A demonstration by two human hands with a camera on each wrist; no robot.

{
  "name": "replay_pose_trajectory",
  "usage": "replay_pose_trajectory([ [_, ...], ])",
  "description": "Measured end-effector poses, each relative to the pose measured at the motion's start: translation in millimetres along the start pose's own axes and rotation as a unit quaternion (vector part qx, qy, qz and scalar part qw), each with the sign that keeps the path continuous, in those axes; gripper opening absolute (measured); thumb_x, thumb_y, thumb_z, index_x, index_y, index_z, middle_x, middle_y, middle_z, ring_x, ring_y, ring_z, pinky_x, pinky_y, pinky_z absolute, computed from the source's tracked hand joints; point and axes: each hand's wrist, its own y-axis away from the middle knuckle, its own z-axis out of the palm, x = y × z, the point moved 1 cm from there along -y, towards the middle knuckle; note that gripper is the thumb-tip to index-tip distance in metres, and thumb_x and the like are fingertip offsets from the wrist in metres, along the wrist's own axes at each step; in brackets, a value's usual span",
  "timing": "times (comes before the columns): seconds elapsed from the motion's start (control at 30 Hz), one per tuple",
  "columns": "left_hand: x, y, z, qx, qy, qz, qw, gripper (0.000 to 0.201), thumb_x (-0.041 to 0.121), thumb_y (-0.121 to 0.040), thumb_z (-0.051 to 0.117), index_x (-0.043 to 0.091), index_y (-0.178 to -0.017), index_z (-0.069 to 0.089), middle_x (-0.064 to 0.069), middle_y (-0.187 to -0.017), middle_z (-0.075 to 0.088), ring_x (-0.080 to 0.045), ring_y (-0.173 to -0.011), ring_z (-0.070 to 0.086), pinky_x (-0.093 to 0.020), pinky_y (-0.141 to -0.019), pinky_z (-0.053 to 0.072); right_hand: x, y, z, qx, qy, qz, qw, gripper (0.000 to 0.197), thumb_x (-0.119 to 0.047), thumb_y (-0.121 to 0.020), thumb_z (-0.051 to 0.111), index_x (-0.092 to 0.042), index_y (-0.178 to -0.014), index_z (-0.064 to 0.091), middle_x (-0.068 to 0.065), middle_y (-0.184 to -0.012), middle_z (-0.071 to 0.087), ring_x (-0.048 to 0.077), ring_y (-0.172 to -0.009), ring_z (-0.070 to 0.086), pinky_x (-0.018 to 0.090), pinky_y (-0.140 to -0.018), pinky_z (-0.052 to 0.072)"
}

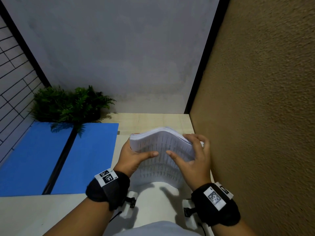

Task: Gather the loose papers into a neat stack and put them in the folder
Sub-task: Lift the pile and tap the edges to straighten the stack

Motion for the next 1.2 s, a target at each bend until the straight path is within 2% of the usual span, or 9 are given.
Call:
replay_pose_trajectory([
  [0.23,2.6,-2.4,-2.4,0.016,0.01,0.013,1.0,0.082,0.022,-0.048,0.095,0.014,-0.12,0.056,-0.005,-0.115,0.068,-0.021,-0.109,0.065,-0.041,-0.085,0.058,-4.0,-6.3,-3.6,-0.023,-0.042,0.028,0.998,0.046,-0.048,-0.068,0.074,-0.034,-0.108,0.055,-0.011,-0.118,0.035,-0.008,-0.103,0.044,0.01,-0.073,0.049],
  [0.33,5.8,0.3,-0.9,0.015,0.02,0.008,1.0,0.091,0.019,-0.048,0.096,0.025,-0.127,0.051,0.011,-0.118,0.065,-0.006,-0.111,0.062,-0.025,-0.082,0.056,-1.2,-9.5,-3.5,0.026,-0.051,0.081,0.995,0.044,-0.048,-0.076,0.069,-0.031,-0.113,0.053,-0.009,-0.117,0.038,0.004,-0.103,0.048,0.026,-0.081,0.053],
  [0.47,7.1,0.2,1.5,0.015,0.014,0.023,1.0,0.095,0.016,-0.054,0.094,0.029,-0.134,0.045,0.015,-0.125,0.06,0.002,-0.115,0.058,-0.018,-0.084,0.054,-2.2,-9.7,0.2,-0.032,-0.032,0.013,0.999,0.048,-0.053,-0.072,0.07,-0.027,-0.11,0.056,-0.005,-0.115,0.044,-0.002,-0.103,0.05,0.011,-0.079,0.049],
  [0.57,3.7,-1.7,1.0,0.026,0.024,0.008,0.999,0.085,0.023,-0.054,0.093,0.025,-0.129,0.053,0.002,-0.123,0.065,-0.013,-0.114,0.061,-0.034,-0.088,0.057,1.9,-9.4,0.4,-0.005,-0.098,0.102,0.99,0.071,-0.046,-0.066,0.078,-0.04,-0.127,0.042,-0.008,-0.12,0.047,0.01,-0.111,0.053,0.03,-0.086,0.055],
  [0.7,8.6,-1.0,3.0,0.04,0.018,-0.001,0.999,0.048,0.007,-0.066,0.087,0.007,-0.109,0.066,-0.004,-0.104,0.075,-0.019,-0.099,0.07,-0.029,-0.08,0.058,11.0,-3.9,1.6,-0.014,-0.172,0.161,0.972,0.106,-0.023,-0.058,0.091,-0.045,-0.139,0.026,-0.009,-0.117,0.053,0.004,-0.107,0.056,0.027,-0.087,0.052],
  [0.87,18.0,-2.0,1.9,0.028,0.02,-0.016,0.999,0.029,-0.001,-0.068,0.082,-0.007,-0.09,0.065,0.001,-0.074,0.073,-0.011,-0.075,0.069,-0.016,-0.06,0.051,43.1,4.7,15.0,-0.14,-0.204,0.339,0.908,0.041,-0.011,-0.063,0.086,-0.017,-0.098,0.066,0.007,-0.101,0.071,0.028,-0.107,0.064,0.045,-0.084,0.057],
  [0.97,21.1,-6.8,-6.1,0.065,-0.011,-0.009,0.998,0.043,0.002,-0.063,0.086,0.007,-0.098,0.061,0.005,-0.085,0.067,-0.015,-0.086,0.062,-0.015,-0.063,0.05,36.6,-3.2,15.1,-0.109,-0.151,0.29,0.939,0.023,-0.01,-0.077,0.077,-0.028,-0.082,0.064,-0.002,-0.089,0.07,0.022,-0.093,0.065,0.041,-0.081,0.055],
  [1.1,43.6,-9.4,-24.3,0.143,-0.268,0.166,0.938,0.099,0.018,-0.059,0.09,0.035,-0.14,0.037,0.005,-0.137,0.042,-0.016,-0.129,0.041,-0.032,-0.106,0.036,18.3,-26.4,8.1,-0.091,-0.061,0.208,0.972,0.022,-0.014,-0.087,0.066,-0.026,-0.068,0.064,-0.003,-0.075,0.067,0.024,-0.08,0.065,0.035,-0.071,0.052],
  [1.2,59.6,-14.1,-20.6,0.043,-0.394,0.227,0.89,0.072,0.028,-0.063,0.082,0.039,-0.129,0.054,0.015,-0.129,0.055,-0.013,-0.126,0.045,-0.049,-0.113,0.027,-2.0,-36.3,9.4,-0.128,0.107,0.005,0.986,0.012,-0.01,-0.08,0.061,-0.019,-0.075,0.066,-0.004,-0.067,0.067,0.023,-0.069,0.064,0.037,-0.061,0.054],
])
